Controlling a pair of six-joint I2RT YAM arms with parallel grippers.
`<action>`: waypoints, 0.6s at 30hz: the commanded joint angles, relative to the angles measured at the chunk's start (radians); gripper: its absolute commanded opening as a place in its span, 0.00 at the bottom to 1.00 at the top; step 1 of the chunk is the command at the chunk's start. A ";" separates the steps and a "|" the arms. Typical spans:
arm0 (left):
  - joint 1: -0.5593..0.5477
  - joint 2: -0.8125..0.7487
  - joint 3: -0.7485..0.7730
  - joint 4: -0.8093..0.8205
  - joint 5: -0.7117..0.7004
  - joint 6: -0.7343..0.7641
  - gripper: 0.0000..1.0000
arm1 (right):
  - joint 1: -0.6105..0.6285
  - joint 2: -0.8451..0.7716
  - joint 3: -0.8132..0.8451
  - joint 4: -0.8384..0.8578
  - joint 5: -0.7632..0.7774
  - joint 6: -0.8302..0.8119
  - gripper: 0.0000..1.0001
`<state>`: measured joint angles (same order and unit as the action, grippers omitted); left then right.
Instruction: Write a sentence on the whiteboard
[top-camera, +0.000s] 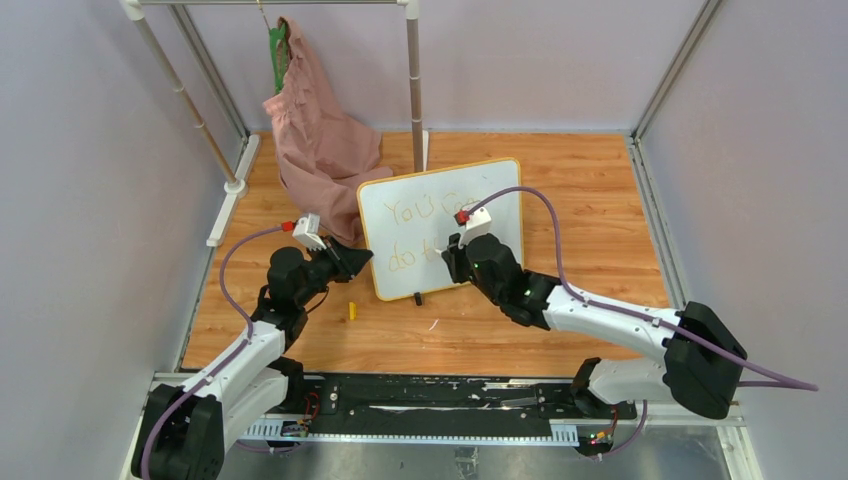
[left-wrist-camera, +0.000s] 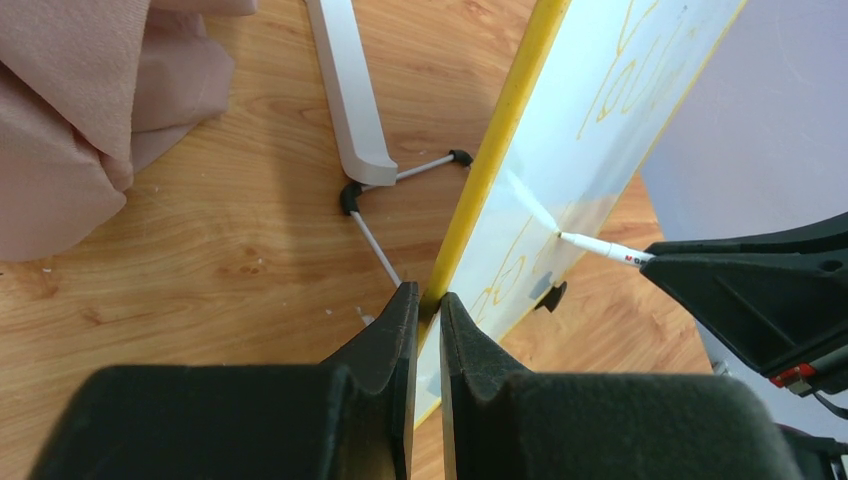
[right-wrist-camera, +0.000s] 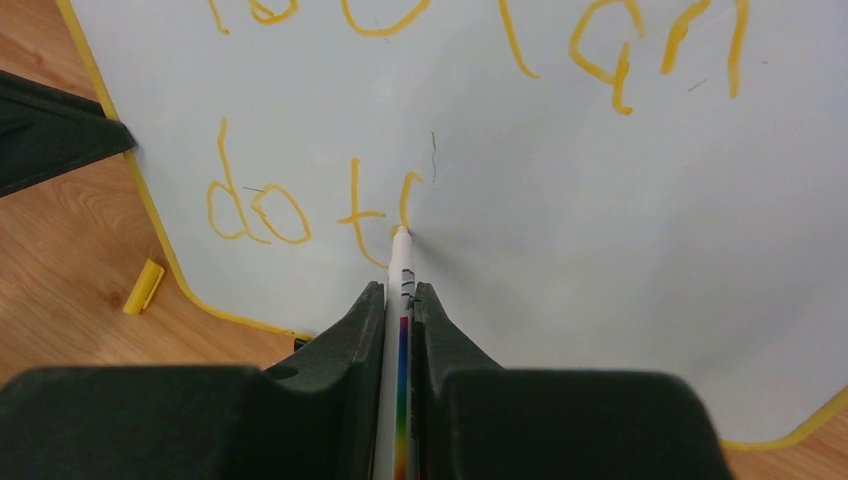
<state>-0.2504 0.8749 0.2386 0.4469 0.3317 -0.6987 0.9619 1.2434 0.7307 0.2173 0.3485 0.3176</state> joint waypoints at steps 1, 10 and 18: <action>-0.006 -0.016 -0.005 0.049 0.013 -0.010 0.00 | -0.044 -0.007 0.022 0.002 0.058 -0.028 0.00; -0.006 -0.014 -0.005 0.049 0.013 -0.009 0.00 | -0.063 -0.027 0.006 -0.002 0.055 -0.027 0.00; -0.006 -0.016 -0.005 0.049 0.013 -0.008 0.00 | -0.063 -0.026 -0.012 -0.005 0.030 -0.013 0.00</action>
<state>-0.2520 0.8749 0.2367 0.4465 0.3370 -0.6991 0.9180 1.2274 0.7303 0.2161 0.3634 0.3122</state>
